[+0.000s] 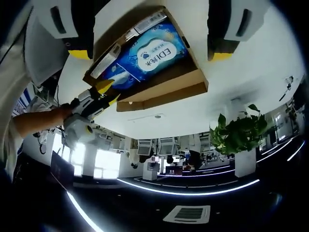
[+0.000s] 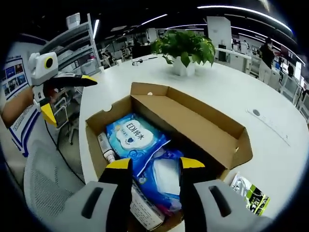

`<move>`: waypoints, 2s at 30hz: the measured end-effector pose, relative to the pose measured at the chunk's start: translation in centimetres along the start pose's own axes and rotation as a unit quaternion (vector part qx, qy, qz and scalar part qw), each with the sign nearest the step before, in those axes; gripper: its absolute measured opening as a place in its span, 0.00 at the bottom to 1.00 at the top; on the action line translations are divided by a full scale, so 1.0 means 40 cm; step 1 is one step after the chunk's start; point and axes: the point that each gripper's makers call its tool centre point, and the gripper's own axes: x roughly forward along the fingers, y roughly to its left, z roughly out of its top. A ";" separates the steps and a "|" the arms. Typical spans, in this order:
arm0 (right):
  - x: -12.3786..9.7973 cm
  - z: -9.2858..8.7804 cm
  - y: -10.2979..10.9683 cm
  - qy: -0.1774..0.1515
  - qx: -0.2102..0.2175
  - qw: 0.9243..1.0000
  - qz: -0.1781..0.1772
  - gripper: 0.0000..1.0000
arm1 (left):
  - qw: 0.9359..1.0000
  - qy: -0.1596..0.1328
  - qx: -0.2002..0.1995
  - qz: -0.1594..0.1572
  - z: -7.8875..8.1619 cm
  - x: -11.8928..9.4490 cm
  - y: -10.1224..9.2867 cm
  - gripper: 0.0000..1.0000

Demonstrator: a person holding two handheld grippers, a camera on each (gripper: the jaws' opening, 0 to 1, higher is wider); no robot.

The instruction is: Operate the shoe box by opening the lid, removing the specified soft item, and placing it in the target area until the item is outside and the box remains undamaged.

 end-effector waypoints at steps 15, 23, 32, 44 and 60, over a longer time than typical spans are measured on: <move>0.110 -0.005 0.000 0.031 -0.012 0.999 0.019 0.24 | 1.000 -0.001 -0.015 0.010 -0.035 -0.004 0.011 0.97; 0.164 -0.010 -0.004 0.049 -0.001 0.998 0.031 0.22 | 1.000 -0.005 -0.026 0.017 -0.049 -0.003 0.020 0.93; 0.203 -0.020 -0.001 0.071 0.017 0.997 0.021 0.09 | 0.999 -0.004 -0.034 0.027 -0.063 0.000 0.031 0.85; 0.167 0.007 0.012 0.053 0.026 0.998 -0.002 0.00 | 0.999 0.004 -0.028 0.036 -0.067 0.005 0.033 0.74; 0.082 0.013 -0.019 0.033 0.013 0.999 -0.036 0.00 | 0.999 0.018 -0.008 0.025 -0.052 0.029 0.005 0.70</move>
